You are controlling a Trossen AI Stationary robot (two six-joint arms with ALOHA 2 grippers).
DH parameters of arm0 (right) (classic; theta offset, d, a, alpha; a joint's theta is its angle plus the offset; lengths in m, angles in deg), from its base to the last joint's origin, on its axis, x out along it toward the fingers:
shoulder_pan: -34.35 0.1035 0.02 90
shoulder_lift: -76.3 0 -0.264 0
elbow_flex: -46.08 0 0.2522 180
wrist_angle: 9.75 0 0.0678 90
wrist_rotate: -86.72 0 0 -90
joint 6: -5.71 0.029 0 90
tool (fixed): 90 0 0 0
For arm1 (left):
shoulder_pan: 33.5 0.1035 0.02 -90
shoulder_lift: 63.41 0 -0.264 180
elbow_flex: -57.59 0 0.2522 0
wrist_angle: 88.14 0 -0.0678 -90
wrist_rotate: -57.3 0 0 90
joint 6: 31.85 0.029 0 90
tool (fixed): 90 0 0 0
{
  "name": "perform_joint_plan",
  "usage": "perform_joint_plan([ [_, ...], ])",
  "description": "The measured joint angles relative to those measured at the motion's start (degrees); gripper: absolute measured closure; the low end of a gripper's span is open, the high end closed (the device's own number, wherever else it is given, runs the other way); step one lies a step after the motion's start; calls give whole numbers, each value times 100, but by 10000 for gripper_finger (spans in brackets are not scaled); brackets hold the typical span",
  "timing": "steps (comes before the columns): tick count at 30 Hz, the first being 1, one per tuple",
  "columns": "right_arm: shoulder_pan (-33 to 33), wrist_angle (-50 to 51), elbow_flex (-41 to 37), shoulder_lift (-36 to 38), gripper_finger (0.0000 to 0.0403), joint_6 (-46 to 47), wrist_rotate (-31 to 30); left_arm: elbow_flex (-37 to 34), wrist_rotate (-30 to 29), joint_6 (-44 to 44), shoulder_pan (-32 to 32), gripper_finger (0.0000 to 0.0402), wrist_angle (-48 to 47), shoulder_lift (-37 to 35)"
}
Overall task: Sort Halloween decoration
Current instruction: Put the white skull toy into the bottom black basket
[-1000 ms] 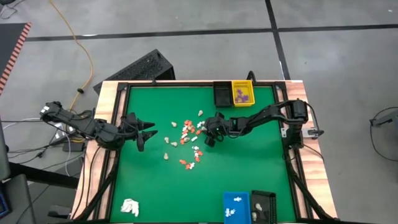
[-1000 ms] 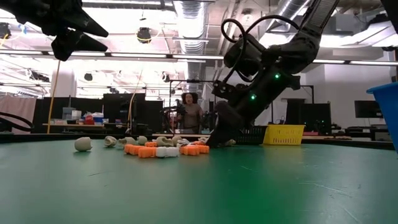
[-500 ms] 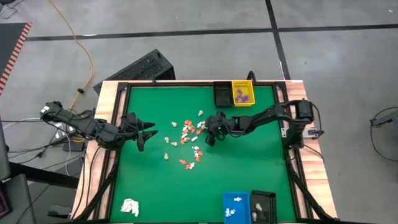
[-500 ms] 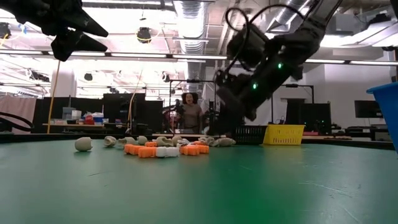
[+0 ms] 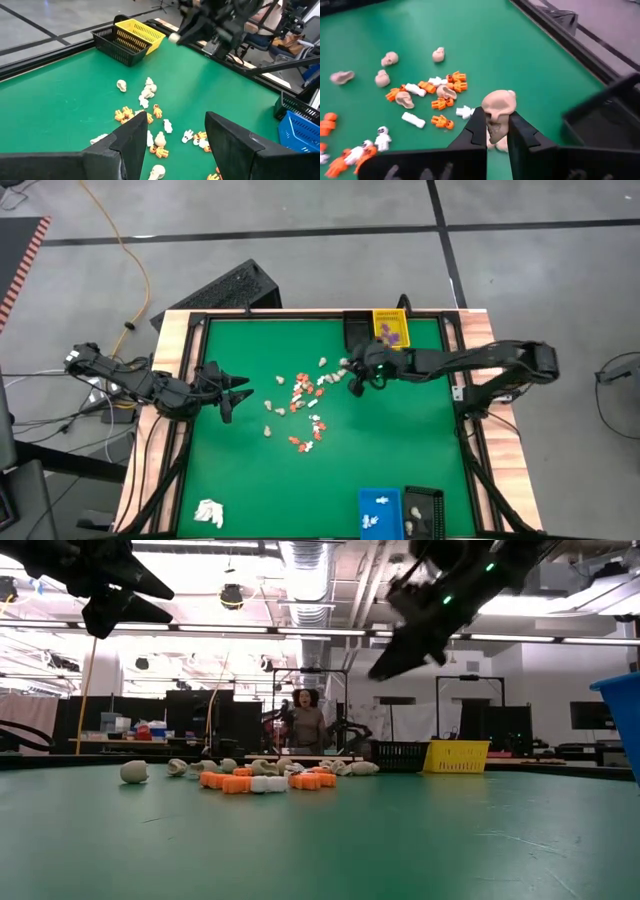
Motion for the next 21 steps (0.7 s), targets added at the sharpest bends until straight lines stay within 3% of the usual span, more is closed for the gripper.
perform_joint_plan([
  [5,442,1286,0,890,362,683,202,-2,0,0,0,213,0,-2],
  [9,1157,2422,0,1535,362,1867,335,-2,0,0,0,213,-1,-1],
  [15,2754,3469,0,2114,362,4086,723,-2,0,-1,0,213,0,0],
  [21,4615,3585,0,2138,362,6640,979,-2,2,-50,0,213,0,-2],
])
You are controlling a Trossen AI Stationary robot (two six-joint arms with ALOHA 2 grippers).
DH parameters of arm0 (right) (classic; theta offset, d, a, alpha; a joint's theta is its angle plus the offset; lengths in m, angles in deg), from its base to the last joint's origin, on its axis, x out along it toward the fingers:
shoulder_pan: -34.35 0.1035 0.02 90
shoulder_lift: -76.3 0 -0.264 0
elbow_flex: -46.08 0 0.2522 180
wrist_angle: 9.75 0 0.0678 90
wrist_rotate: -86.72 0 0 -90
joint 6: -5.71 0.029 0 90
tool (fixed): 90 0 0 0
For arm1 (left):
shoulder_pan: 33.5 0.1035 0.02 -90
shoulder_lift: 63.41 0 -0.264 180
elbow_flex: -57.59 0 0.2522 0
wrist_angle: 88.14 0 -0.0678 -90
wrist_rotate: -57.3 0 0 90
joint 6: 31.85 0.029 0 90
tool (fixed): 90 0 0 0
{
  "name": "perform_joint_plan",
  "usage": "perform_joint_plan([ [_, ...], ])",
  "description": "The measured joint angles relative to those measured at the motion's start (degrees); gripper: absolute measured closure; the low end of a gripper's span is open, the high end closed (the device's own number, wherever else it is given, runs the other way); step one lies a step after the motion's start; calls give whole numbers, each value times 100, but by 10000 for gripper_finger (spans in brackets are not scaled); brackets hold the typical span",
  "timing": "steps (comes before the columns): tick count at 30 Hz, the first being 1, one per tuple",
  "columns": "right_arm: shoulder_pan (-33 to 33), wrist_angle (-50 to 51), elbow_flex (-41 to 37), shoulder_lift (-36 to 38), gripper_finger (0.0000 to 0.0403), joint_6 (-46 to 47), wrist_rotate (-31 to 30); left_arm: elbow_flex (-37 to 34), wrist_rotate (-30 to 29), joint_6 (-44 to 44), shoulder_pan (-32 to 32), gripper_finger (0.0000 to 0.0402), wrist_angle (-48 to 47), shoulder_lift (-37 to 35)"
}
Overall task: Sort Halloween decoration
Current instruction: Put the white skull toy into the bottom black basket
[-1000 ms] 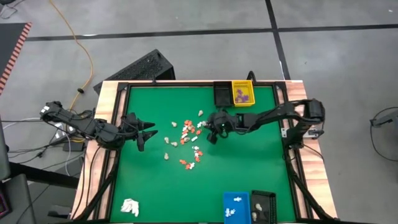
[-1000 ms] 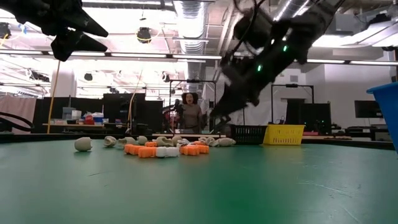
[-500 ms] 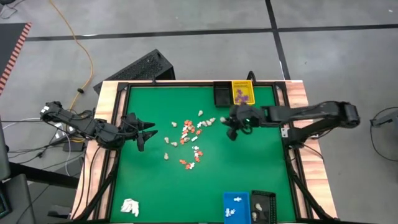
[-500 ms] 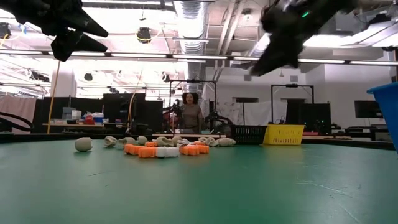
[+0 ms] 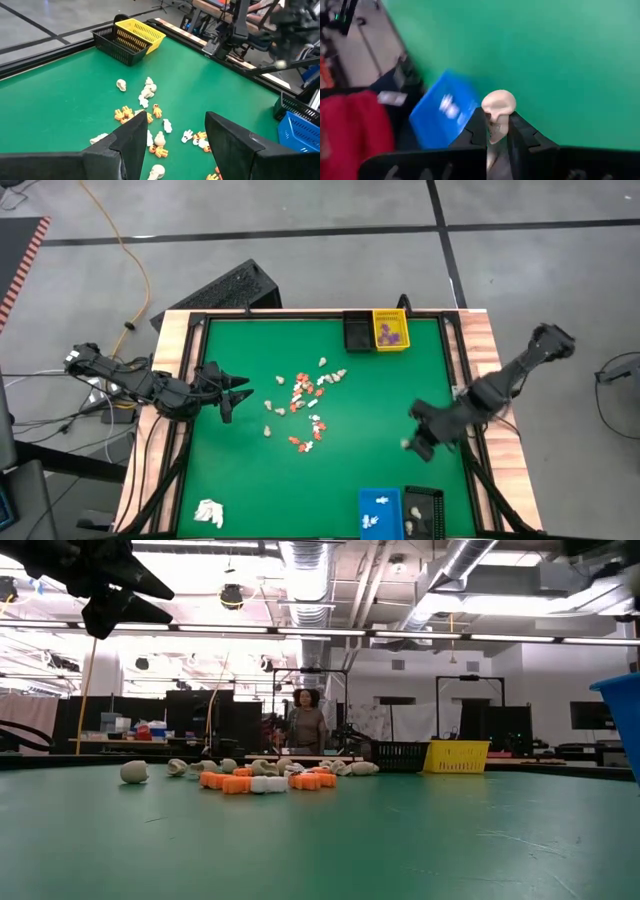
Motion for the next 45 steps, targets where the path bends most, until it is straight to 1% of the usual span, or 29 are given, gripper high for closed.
perform_joint_plan([
  [5,1258,-13,0,-307,362,1915,-24,-2,39,-88,0,213,0,0],
  [8,1752,-190,0,-601,363,2804,-48,-2,46,-96,2,213,0,1],
  [11,2103,-458,0,-942,363,3283,-50,-2,43,-98,2,213,0,0],
  [15,2268,-887,0,-1391,361,3545,-52,-2,28,-100,0,213,0,0],
  [20,2262,-1623,2,-1916,347,3504,-17,-2,21,-100,1,213,-2,2],
  [26,2264,-2008,2,-2307,330,3538,406,-2,-65,-100,0,213,-4,0],
  [30,2246,-2118,4,-2287,305,3548,518,-2,-72,-89,0,213,-4,0],
  [37,2090,-2285,4,-2071,255,3463,480,-2,-54,-96,1,213,-4,1],
  [39,1946,-2494,4,-1923,248,3188,267,-2,-52,-96,0,213,-4,0],
  [41,1687,-2661,9,-1744,244,2667,25,-2,-52,-96,0,213,-4,2],
  [45,873,-2690,9,-1373,246,1161,-410,-2,-34,-96,0,213,-4,2],
])
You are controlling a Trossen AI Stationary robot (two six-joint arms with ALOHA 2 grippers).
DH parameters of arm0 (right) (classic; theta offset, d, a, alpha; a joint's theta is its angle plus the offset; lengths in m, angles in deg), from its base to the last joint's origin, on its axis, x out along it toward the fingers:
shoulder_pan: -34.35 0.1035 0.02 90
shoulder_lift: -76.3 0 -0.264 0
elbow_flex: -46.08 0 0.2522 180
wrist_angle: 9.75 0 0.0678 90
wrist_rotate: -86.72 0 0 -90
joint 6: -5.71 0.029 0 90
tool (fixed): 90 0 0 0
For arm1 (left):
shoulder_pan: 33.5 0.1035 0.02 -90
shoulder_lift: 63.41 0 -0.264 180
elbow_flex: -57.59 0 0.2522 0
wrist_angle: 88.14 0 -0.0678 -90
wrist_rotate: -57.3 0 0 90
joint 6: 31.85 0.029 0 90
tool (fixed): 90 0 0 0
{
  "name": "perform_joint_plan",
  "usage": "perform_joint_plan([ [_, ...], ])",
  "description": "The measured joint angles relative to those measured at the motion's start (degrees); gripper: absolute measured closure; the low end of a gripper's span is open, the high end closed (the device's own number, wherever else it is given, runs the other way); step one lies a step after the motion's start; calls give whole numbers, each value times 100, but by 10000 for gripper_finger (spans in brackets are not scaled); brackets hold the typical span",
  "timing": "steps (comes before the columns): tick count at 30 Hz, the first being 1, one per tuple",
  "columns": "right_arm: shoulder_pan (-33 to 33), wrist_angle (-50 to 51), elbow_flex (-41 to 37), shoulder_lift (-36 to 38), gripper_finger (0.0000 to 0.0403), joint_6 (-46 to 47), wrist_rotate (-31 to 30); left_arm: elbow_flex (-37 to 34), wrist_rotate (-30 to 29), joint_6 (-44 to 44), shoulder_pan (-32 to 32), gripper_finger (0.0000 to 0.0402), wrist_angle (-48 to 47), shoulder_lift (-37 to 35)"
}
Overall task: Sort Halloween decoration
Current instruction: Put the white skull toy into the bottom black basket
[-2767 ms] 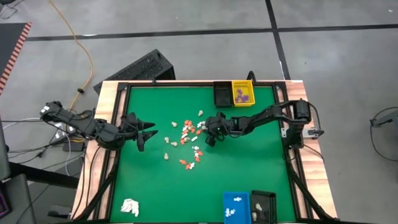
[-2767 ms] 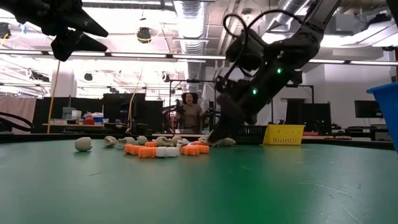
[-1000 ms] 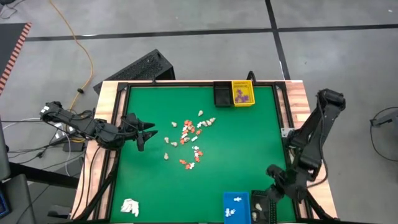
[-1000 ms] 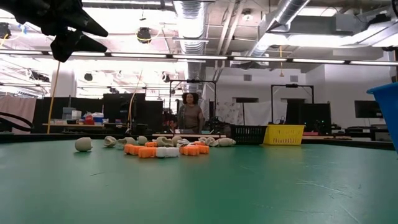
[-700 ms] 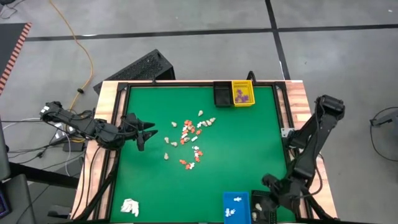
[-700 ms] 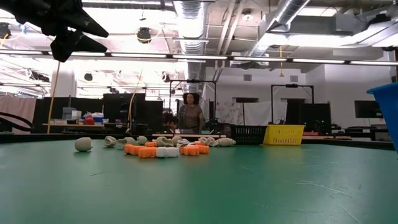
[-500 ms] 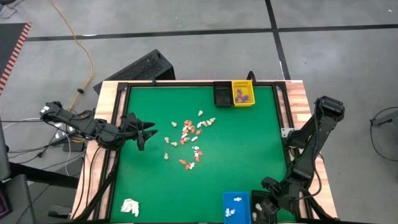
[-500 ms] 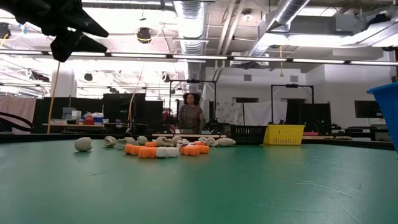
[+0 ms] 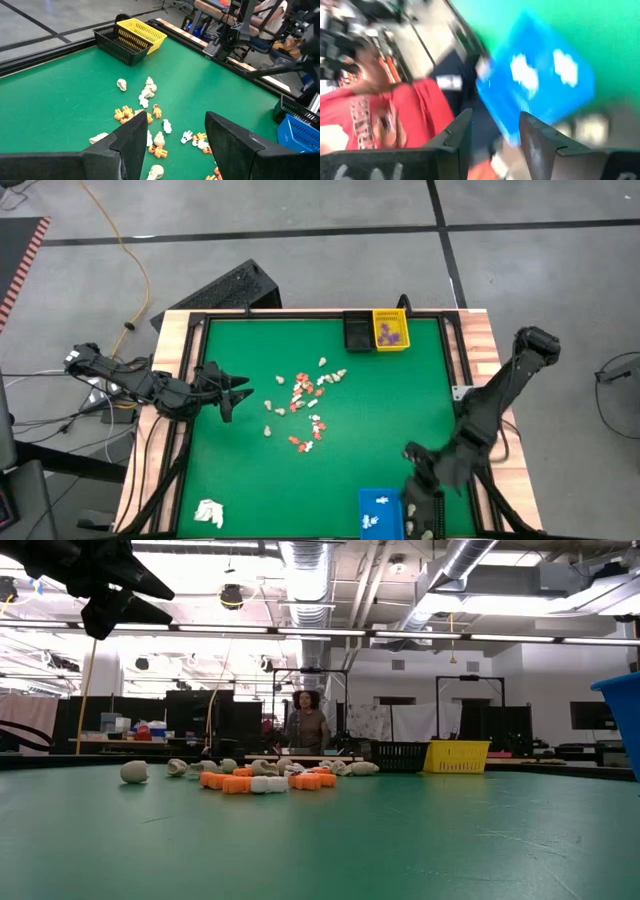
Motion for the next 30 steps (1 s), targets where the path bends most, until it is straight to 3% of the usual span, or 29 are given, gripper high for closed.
perform_joint_plan([
  [7,-1979,13,2,228,253,-4225,-838,0,2,60,0,213,0,-2],
  [10,-2869,15,2,54,254,-5276,-1488,0,3,85,2,213,0,0],
  [17,-4417,-457,0,-906,254,-5900,-1963,0,-1,103,0,213,2,-2],
  [30,-5016,-2423,-2,-3153,254,-5280,-2452,0,-17,111,0,213,-137,-2],
])
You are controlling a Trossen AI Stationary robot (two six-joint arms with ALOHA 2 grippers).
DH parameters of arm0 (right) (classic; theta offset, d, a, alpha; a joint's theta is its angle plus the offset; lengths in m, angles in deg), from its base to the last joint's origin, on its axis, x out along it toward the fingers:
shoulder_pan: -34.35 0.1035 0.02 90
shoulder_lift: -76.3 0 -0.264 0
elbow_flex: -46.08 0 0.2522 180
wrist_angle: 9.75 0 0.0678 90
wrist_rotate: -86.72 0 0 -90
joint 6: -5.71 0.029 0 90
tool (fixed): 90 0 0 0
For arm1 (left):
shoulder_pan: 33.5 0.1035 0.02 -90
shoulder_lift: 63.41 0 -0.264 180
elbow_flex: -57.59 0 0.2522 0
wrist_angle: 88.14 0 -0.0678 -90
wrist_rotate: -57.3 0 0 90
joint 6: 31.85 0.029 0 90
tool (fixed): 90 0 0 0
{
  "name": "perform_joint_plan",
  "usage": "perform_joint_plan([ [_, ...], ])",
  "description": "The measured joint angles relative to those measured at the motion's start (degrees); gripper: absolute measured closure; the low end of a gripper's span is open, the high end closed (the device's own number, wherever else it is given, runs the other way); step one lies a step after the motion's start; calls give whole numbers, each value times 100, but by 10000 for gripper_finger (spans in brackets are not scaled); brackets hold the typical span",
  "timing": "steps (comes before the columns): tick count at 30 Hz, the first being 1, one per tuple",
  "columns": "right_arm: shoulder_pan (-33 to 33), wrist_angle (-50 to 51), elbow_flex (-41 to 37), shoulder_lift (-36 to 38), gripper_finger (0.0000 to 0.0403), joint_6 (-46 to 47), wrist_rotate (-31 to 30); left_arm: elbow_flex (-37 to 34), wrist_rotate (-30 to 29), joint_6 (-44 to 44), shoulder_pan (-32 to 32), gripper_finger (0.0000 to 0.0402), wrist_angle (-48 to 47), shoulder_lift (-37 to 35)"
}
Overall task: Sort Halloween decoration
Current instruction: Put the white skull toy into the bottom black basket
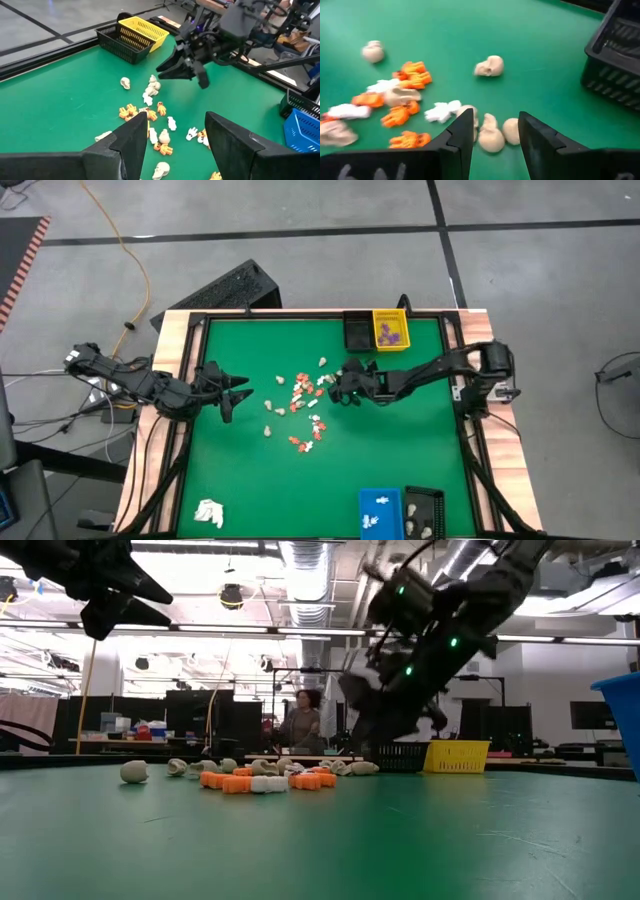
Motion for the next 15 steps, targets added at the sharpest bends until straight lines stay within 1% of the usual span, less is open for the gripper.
perform_joint_plan([
  [7,-174,-177,0,-513,254,367,-84,0,15,-1,0,213,-111,0],
  [15,-113,-241,18,-688,260,687,-179,0,18,13,0,213,-119,0],
])
